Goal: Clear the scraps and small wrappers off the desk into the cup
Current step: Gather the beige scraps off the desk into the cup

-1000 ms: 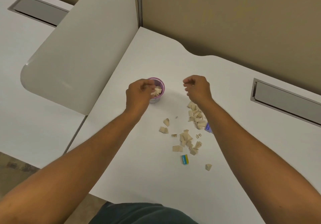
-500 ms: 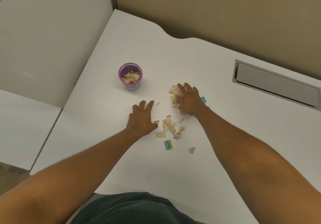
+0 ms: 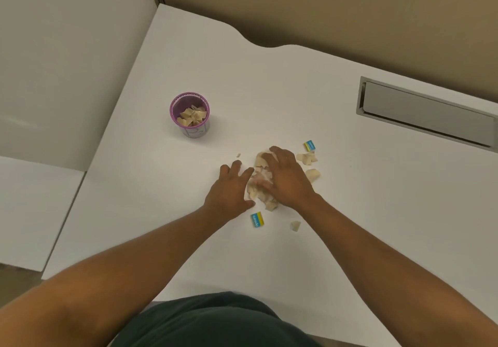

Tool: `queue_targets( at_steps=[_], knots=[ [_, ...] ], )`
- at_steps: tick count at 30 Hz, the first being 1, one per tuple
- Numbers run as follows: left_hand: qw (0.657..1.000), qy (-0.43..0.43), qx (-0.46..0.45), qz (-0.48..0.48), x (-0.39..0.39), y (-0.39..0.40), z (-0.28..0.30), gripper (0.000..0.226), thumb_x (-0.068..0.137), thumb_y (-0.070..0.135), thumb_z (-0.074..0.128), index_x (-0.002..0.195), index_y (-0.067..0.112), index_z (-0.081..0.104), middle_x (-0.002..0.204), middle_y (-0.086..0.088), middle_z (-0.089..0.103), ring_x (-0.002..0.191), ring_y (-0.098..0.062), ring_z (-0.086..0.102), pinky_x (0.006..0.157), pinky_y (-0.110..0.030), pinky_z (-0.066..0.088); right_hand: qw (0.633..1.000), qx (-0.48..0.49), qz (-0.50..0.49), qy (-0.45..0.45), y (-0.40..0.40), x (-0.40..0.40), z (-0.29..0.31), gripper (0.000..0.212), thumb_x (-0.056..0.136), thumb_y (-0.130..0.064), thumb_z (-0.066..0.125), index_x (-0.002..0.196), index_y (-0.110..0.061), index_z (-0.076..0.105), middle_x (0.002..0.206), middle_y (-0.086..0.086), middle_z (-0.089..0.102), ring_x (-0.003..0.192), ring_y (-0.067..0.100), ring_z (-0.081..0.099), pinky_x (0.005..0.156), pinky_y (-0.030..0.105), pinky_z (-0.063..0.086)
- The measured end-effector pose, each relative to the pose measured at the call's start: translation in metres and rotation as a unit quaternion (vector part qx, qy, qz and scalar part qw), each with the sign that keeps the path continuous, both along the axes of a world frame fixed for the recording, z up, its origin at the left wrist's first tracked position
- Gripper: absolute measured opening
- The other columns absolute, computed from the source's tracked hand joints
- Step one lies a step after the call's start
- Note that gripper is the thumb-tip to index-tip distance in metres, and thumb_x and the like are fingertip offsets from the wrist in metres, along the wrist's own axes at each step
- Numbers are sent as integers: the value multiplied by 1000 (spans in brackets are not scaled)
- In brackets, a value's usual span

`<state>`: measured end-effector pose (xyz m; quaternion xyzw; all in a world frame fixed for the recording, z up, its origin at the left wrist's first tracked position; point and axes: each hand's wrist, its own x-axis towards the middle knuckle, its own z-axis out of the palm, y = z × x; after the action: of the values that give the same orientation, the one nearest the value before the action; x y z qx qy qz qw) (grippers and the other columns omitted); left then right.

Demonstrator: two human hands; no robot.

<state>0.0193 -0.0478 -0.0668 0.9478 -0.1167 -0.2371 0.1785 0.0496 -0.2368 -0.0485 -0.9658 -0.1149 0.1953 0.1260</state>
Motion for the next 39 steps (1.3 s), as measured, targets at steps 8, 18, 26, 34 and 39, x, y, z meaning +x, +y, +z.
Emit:
queue_targets(
  at_steps=[8, 18, 26, 34, 39],
  knots=[
    [994, -53, 69, -66, 8, 1, 5, 93, 86, 59, 76, 162, 36, 28, 168, -6, 30, 136, -35, 43, 90, -46, 55, 996, -77, -17, 48, 10, -20, -5, 83, 85, -53, 72, 155, -34, 30, 169, 4, 17, 144, 37, 30, 105, 49, 46],
    [997, -24, 30, -63, 11, 2, 4, 34, 103, 5, 54, 128, 16, 73, 127, -8, 65, 121, -28, 58, 95, -36, 54, 996, -66, -29, 56, 31, -30, -8, 19, 82, -4, 68, 100, -11, 67, 112, 8, 59, 111, 23, 53, 82, 29, 45],
    [933, 48, -206, 291, 16, 22, 28, 25, 90, 2, 69, 107, 9, 85, 111, -9, 83, 106, -22, 76, 86, -21, 54, 929, 191, -315, 10, 32, -20, 10, 17, 89, -8, 67, 96, -10, 83, 100, 5, 80, 99, 19, 72, 90, 34, 58],
    [771, -10, -377, 513, 69, 73, 95, 19, 83, 11, 83, 101, 15, 87, 94, -2, 84, 99, -22, 80, 102, -42, 62, 812, 432, -382, 87, 93, 43, 76, 16, 78, -11, 81, 92, -19, 83, 94, -1, 82, 92, 19, 78, 91, 40, 63],
    [754, -14, -379, 536, 113, 99, 118, 22, 84, 4, 76, 103, 10, 86, 103, -12, 83, 100, -31, 79, 96, -43, 65, 835, 440, -326, 61, 142, 98, 95, 17, 79, -8, 80, 92, -17, 83, 93, 1, 81, 89, 20, 78, 90, 42, 64]
  ],
)
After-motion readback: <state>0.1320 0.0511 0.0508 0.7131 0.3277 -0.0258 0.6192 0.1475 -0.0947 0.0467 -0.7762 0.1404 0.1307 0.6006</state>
